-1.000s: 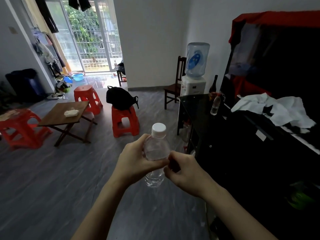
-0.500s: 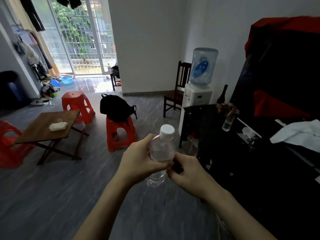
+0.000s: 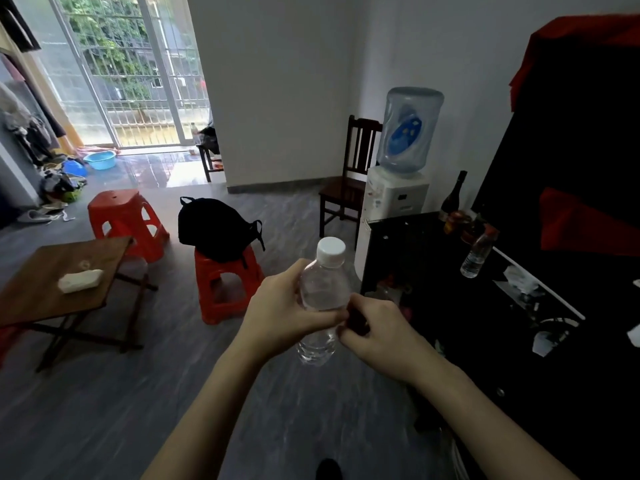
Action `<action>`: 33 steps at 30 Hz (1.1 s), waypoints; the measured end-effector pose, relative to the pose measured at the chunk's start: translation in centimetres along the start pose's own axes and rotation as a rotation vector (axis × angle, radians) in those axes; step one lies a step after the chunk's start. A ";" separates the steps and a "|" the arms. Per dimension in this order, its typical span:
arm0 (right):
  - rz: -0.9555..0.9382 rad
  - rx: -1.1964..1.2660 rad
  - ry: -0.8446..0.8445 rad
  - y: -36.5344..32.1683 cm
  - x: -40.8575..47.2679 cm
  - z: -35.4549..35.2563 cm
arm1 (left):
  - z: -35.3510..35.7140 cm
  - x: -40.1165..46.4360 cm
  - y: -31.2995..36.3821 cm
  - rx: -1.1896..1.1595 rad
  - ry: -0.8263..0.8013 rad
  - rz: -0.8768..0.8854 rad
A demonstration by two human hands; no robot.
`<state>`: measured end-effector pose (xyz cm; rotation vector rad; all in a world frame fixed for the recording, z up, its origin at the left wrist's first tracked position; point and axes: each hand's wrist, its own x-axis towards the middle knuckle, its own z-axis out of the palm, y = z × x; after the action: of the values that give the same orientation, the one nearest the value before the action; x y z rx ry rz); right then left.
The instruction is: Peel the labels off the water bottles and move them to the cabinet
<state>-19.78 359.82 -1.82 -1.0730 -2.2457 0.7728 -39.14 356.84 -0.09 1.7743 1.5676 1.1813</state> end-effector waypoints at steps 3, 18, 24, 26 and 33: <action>0.007 0.017 0.018 2.5 4.4 -0.6 | 0.3 5.3 -1.8 0.017 -0.030 0.016; 0.147 0.062 0.122 15.7 25.4 -5.6 | 3.7 32.3 -8.9 0.050 -0.188 0.113; 0.246 0.053 0.167 21.0 32.1 -6.0 | 5.8 40.9 -13.3 0.007 -0.244 0.139; 0.278 0.055 0.183 22.5 34.3 -6.0 | 6.5 43.9 -14.5 0.003 -0.276 0.162; 0.414 0.086 0.297 27.5 43.8 -6.8 | 8.3 56.9 -19.2 -0.088 -0.419 0.224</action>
<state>-25.16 411.47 -6.61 -1.5244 -1.7507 0.8023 -44.35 417.15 -3.96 2.0173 1.0837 0.8800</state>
